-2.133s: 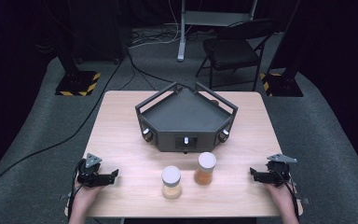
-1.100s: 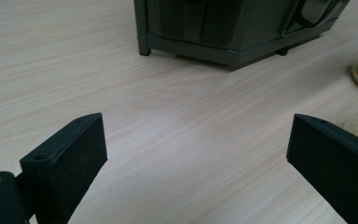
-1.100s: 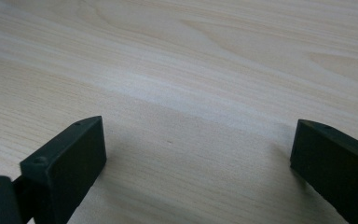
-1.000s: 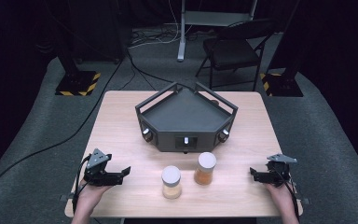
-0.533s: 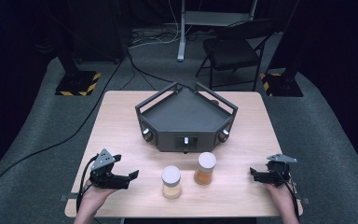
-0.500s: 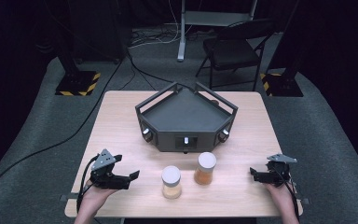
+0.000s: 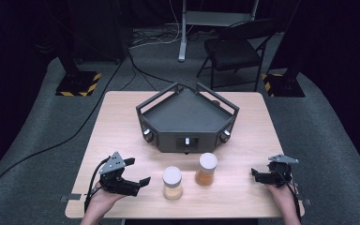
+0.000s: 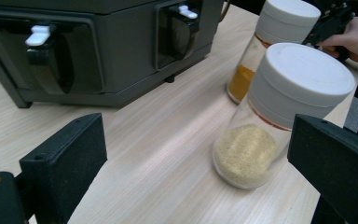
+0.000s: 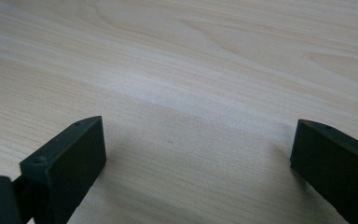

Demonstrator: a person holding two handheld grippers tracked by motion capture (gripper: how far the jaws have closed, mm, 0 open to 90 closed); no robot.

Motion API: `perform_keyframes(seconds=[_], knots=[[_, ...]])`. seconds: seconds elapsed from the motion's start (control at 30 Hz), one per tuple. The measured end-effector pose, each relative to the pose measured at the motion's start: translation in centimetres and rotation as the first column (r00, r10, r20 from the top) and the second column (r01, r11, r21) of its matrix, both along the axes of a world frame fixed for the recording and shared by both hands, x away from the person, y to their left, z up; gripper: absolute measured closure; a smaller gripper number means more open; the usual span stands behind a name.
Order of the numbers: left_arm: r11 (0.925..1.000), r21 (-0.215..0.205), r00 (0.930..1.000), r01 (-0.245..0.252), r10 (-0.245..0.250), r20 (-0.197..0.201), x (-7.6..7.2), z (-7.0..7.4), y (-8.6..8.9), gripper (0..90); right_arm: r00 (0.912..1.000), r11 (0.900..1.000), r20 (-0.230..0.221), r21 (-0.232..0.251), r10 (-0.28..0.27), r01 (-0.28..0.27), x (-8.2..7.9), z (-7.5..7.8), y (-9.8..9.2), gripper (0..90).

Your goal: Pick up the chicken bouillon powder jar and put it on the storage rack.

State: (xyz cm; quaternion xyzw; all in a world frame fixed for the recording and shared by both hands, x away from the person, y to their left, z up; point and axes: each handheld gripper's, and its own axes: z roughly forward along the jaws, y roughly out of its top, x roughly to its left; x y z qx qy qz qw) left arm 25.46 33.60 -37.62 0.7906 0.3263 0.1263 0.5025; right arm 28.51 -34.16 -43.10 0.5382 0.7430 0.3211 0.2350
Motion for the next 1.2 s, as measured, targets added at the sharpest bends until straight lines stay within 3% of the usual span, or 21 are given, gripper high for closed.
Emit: perform_keyframes(seconds=[0.4, 0.73, 1.2], knots=[[0.9980, 0.010, 0.9979, 0.063, -0.063, 0.012, 0.0, 0.1, -2.0, 4.5, 1.0000, 1.000, 0.000, 0.000, 0.000, 0.000, 0.0, 0.0, 0.0, 2.2], [0.9937, -0.008, 0.9936, 0.111, -0.111, 0.019, 0.0, -0.2, -3.4, 4.4, 1.0000, 1.000, 0.000, 0.000, 0.000, 0.000, 0.0, 0.0, 0.0, 2.2], [0.9930, 0.018, 0.9923, 0.117, -0.118, 0.038, -0.3, -0.8, -6.2, 4.1, 1.0000, 1.000, 0.000, 0.000, 0.003, -0.003, 0.0, 0.0, 0.0, 1.9]])
